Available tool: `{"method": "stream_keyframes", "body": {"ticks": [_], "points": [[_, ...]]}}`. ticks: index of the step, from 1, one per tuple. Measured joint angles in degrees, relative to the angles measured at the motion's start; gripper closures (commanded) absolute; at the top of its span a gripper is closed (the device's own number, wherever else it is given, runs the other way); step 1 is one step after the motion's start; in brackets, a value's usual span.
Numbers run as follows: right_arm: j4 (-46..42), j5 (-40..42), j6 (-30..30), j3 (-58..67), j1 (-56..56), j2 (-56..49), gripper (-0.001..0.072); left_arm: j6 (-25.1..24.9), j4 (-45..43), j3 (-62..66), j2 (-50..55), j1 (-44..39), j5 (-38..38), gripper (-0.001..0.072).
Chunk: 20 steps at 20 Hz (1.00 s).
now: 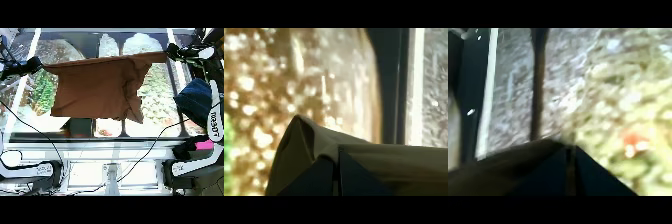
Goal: Fold the clothes and pants, and hang the long-sleeved shirts on hangers.
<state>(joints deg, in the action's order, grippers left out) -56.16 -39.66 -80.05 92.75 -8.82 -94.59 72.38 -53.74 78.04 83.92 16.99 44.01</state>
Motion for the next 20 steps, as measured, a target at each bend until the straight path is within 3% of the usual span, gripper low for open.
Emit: {"method": "stream_keyframes", "body": {"ticks": [1,2,6,8,11,15,20], "points": [[-0.04,0.81,-0.02,0.09,-0.11,-0.33,0.0099,-0.13,-0.63,0.00,0.42,0.04,-0.85,0.0147],[-0.44,1.25,-0.02,0.15,-0.15,-0.59,0.0045,0.02,-0.59,0.00,0.70,0.07,-1.29,0.0003],[-6.56,-4.90,0.11,0.44,-0.09,-0.57,0.0066,0.04,-0.15,0.02,0.72,0.85,-0.61,0.0002],[-10.91,-12.52,0.87,0.46,-0.13,-0.42,0.0151,0.02,0.07,0.02,0.02,1.88,1.95,0.0003],[-13.62,-25.57,4.76,-0.09,0.22,-0.33,0.0158,0.02,-0.66,0.02,-1.44,4.24,6.97,0.0003],[-10.84,-34.32,9.66,-2.34,1.77,-1.01,0.0159,0.02,-1.16,0.02,-3.10,7.19,14.93,0.0003],[-4.79,-36.74,13.92,-7.96,4.44,-3.54,0.0159,0.26,-1.25,0.02,-4.39,9.88,19.85,0.0004]]}}
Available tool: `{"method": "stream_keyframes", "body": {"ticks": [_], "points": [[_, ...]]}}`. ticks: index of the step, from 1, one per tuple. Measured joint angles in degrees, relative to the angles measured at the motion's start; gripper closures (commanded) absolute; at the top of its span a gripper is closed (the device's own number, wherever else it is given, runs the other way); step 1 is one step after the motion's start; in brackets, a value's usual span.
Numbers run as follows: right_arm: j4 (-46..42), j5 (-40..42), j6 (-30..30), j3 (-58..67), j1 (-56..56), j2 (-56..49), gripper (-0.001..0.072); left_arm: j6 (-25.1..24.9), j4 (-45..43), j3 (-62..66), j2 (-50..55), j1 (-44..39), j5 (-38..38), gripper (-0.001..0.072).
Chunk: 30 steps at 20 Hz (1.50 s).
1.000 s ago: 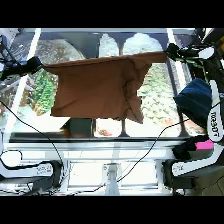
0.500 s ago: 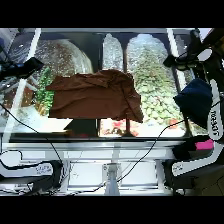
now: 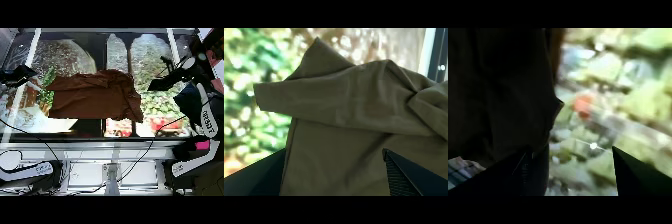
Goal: Fold the clothes and pants, and hang the long-sleeved shirts on hangers.
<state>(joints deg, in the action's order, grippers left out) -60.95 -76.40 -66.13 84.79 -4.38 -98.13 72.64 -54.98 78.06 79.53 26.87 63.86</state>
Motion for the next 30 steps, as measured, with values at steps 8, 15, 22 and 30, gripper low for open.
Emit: {"method": "stream_keyframes", "body": {"ticks": [8,15,22,30], "points": [[10.38,7.04,2.29,-12.46,0.83,-1.22,0.0237,0.24,-0.11,0.00,-0.39,0.98,3.69,0.0004],[17.86,12.00,2.67,-16.61,1.51,-2.82,0.0288,0.68,-0.09,0.02,-0.39,1.03,4.42,0.0004],[19.47,15.58,4.39,-16.17,4.07,-4.24,0.0446,1.86,-0.13,0.02,-0.39,1.49,6.54,0.0225],[19.78,13.29,5.55,-14.29,1.70,-4.04,0.0700,0.57,-0.28,-0.63,-1.81,3.58,11.04,0.0225]]}}
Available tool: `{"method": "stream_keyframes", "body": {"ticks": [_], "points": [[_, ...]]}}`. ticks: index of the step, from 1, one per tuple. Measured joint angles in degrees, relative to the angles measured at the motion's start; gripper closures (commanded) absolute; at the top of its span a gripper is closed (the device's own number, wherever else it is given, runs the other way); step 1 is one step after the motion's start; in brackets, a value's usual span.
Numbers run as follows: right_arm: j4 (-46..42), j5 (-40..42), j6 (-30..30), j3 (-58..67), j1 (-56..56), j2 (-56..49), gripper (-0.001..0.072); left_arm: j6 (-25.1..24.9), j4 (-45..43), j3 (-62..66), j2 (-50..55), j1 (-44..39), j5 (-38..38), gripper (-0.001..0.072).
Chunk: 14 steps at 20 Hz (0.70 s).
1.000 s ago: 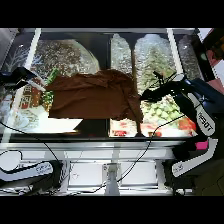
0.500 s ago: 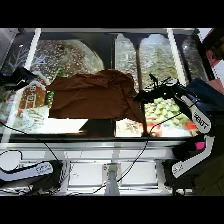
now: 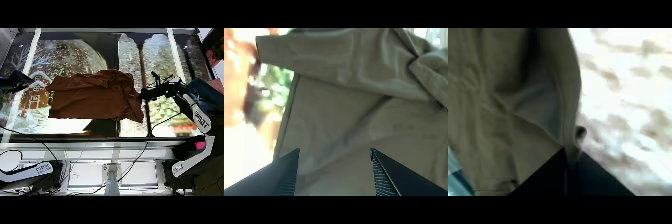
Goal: Fold the clothes and pants, and hang the long-sleeved shirts on hangers.
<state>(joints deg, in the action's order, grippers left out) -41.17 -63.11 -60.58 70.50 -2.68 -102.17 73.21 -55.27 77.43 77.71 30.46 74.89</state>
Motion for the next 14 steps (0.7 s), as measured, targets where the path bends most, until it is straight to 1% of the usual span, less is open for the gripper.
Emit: {"method": "stream_keyframes", "body": {"ticks": [2,5,9,14], "points": [[0.31,-0.76,0.09,0.09,-0.20,0.04,0.0699,-0.33,-0.20,-1.75,-0.79,0.17,0.85,0.0225],[0.61,-1.29,0.22,0.15,-0.33,0.09,0.0700,-1.46,-0.35,-8.20,-3.06,0.28,1.14,0.0224],[0.76,-1.33,0.26,0.15,-0.33,0.09,0.0700,-2.32,-0.20,-19.91,-6.38,0.35,-2.58,0.0223],[0.81,-1.27,0.33,0.15,-0.33,0.09,0.0700,-2.69,0.98,-28.06,-7.45,0.35,-6.45,0.0221]]}}
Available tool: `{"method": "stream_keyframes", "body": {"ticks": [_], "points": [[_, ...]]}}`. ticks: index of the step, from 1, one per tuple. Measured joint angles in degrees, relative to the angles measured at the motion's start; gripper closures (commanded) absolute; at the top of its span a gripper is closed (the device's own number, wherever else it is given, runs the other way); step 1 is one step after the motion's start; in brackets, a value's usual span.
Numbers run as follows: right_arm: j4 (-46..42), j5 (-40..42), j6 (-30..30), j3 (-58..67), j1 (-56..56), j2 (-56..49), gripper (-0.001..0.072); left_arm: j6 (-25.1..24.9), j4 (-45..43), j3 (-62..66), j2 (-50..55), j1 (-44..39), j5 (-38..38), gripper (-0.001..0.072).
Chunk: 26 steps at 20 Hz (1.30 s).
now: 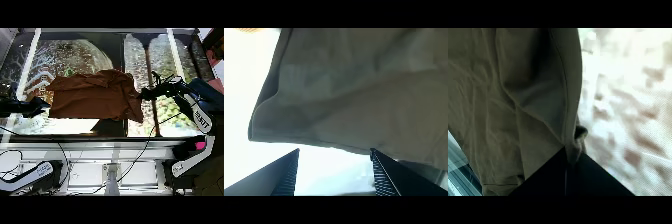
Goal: Fold the clothes and pants, and hang the long-sleeved shirts on hangers.
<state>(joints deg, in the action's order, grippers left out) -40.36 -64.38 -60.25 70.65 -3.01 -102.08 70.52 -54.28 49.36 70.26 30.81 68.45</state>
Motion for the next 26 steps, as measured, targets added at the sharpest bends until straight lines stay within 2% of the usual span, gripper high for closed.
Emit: {"method": "stream_keyframes", "body": {"ticks": [6,7,8,13,15,21,22,23,24,25,26], "points": [[0.02,1.03,0.00,0.00,0.00,0.00,0.0700,-0.04,-4.42,-4.00,-0.22,0.00,-3.08,0.0222],[0.04,1.07,0.00,0.00,0.00,0.00,0.0700,-0.07,-5.68,-4.31,-0.22,0.00,-3.78,0.0231],[0.04,1.14,0.00,0.00,0.00,0.00,0.0700,-0.07,-6.84,-4.55,-0.22,0.00,-4.66,0.0292],[0.07,1.29,0.00,0.00,0.00,0.00,0.0700,-0.37,-9.14,-5.03,2.67,0.00,-7.89,0.0288],[0.04,1.25,0.00,0.00,0.00,0.00,0.0700,-1.62,-8.13,-5.09,4.94,0.00,-8.55,0.0288],[0.04,0.85,-0.04,0.00,0.00,0.00,0.0700,-8.52,2.23,-5.07,9.77,0.00,-9.51,0.0304],[0.04,0.79,-0.07,0.00,0.00,0.00,0.0700,-9.07,2.97,-5.07,10.29,0.00,-9.86,0.0348],[0.07,0.68,-0.09,0.00,0.00,0.00,0.0700,-9.46,3.45,-5.07,10.75,0.00,-10.32,0.0462],[0.04,0.55,-0.11,0.00,0.00,0.00,0.0700,-9.70,3.58,-5.09,11.08,0.00,-11.04,0.0615],[0.07,0.44,-0.13,0.00,0.00,0.00,0.0700,-10.03,3.52,-5.14,11.39,0.00,-11.74,0.0687],[0.07,0.31,-0.15,0.00,0.00,0.00,0.0699,-10.38,3.61,-5.16,11.50,0.00,-11.85,0.0687]]}}
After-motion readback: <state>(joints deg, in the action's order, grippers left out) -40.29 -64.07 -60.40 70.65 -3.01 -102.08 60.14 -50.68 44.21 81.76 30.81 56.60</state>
